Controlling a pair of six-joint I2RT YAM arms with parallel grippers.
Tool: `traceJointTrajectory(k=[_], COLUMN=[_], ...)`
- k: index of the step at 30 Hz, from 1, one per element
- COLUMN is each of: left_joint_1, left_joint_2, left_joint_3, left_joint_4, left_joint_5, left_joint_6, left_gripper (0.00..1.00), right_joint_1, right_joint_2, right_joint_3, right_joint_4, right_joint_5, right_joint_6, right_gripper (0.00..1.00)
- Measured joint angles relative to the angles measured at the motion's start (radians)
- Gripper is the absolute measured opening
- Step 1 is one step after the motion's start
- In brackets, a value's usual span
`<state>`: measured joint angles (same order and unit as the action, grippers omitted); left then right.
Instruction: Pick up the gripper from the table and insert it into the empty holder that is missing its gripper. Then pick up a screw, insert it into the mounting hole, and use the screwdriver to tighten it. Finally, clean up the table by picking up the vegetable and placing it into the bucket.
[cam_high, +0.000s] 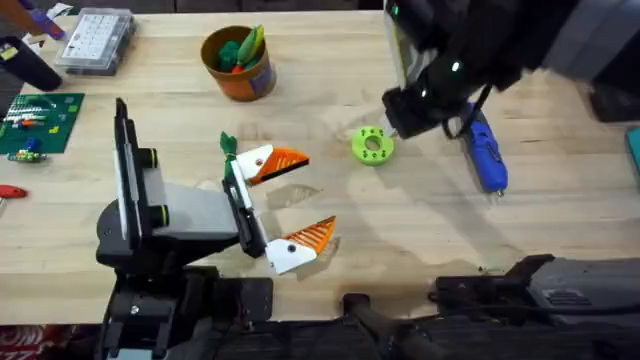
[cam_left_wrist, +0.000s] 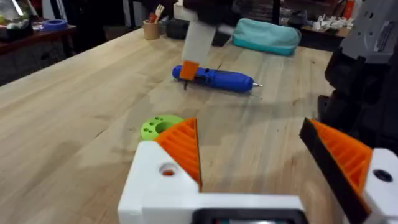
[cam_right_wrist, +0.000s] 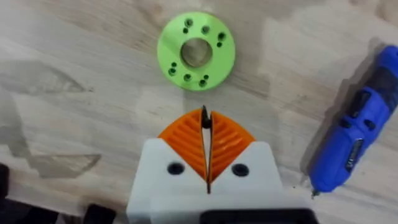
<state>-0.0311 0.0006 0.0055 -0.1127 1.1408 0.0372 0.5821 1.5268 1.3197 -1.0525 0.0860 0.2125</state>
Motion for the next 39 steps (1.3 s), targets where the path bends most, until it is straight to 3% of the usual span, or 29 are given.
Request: traceJointTrajectory(k=[17, 24, 33, 39], left_joint_1=[0.0, 0.0, 0.0, 0.0], left_joint_2=[0.0, 0.0, 0.0, 0.0], left_joint_3=[0.0, 0.0, 0.0, 0.0], left_joint_4=[0.0, 0.0, 0.0, 0.0], left_joint_5=[0.0, 0.0, 0.0, 0.0], left_joint_6=[0.0, 0.0, 0.0, 0.0], left_gripper=[0.99, 0.99, 0.99, 0.99], right_joint_1=[0.123, 0.167, 0.172, 0.172], right_joint_2=[0.0, 0.0, 0.002, 0.07], right_joint_3=[0.403, 0.507, 0.593, 0.651], right_joint_4=[-0.172, -0.202, -0.21, -0.213], right_joint_5=[-0.001, -0.004, -0.096, -0.148], right_joint_6=[-0.079, -0.137, -0.223, -0.28], right_gripper=[0.005, 0.005, 0.005, 0.005])
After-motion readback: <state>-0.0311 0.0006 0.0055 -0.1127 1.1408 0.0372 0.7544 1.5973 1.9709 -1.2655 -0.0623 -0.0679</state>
